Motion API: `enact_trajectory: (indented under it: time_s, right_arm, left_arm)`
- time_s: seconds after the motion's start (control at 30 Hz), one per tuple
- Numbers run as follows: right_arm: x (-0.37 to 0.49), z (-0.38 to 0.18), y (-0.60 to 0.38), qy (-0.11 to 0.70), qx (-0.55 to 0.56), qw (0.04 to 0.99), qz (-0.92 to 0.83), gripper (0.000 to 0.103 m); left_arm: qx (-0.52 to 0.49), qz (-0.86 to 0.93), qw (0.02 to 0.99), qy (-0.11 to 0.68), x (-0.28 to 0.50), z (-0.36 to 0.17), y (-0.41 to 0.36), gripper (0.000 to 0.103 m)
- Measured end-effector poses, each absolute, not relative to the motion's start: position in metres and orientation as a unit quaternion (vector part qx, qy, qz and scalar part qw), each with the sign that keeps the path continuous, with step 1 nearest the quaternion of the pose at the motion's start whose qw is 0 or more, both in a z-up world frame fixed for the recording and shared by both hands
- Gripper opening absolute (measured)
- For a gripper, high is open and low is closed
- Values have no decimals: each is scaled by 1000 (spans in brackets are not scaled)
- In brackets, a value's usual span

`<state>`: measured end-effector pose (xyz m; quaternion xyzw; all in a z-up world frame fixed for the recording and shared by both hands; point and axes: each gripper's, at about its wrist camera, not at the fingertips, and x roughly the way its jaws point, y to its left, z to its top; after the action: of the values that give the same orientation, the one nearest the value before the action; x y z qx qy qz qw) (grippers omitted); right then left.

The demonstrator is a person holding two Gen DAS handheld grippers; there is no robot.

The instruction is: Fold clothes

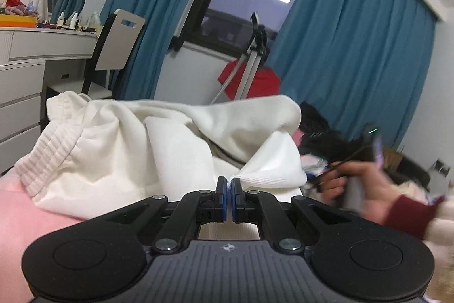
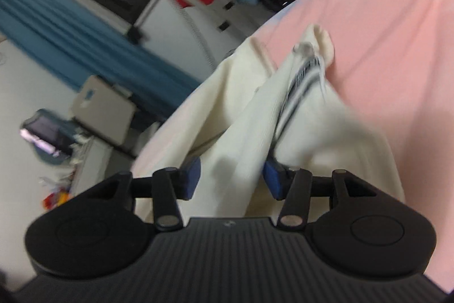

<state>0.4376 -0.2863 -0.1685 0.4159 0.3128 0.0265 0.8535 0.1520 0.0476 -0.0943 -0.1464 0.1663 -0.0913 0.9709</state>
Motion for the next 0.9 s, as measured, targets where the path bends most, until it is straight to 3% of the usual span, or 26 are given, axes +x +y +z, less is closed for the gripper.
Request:
enact_trajectory:
  time_s: [0.03,0.13,0.37,0.6,0.7,0.9]
  right_arm:
    - [446,-173,-287,309,423,852,21,49]
    - [458,-171,-289,284,407,868,-12,7]
    - [426,-103,-306,189,317,929,-32,6]
    - [292,-19,-358,64,262,962,-50,6]
    - [223,-33,-391,60,306,947,-83,7]
    - [132,-121,-457,181,449,859,-167,8]
  left_arm:
    - [-140,-95,972,161,153,-96,47,3]
    - [-122,-114,974,153,158,-103,40,3]
    - [-122,-182,968,125,153,-104,34,3]
    - [-125,-204,965,110,143,-95,28,3]
    - [-120,-216,962,118,140,-93,20,3]
    - [-89,-220,958,160,136,-103,-1,3]
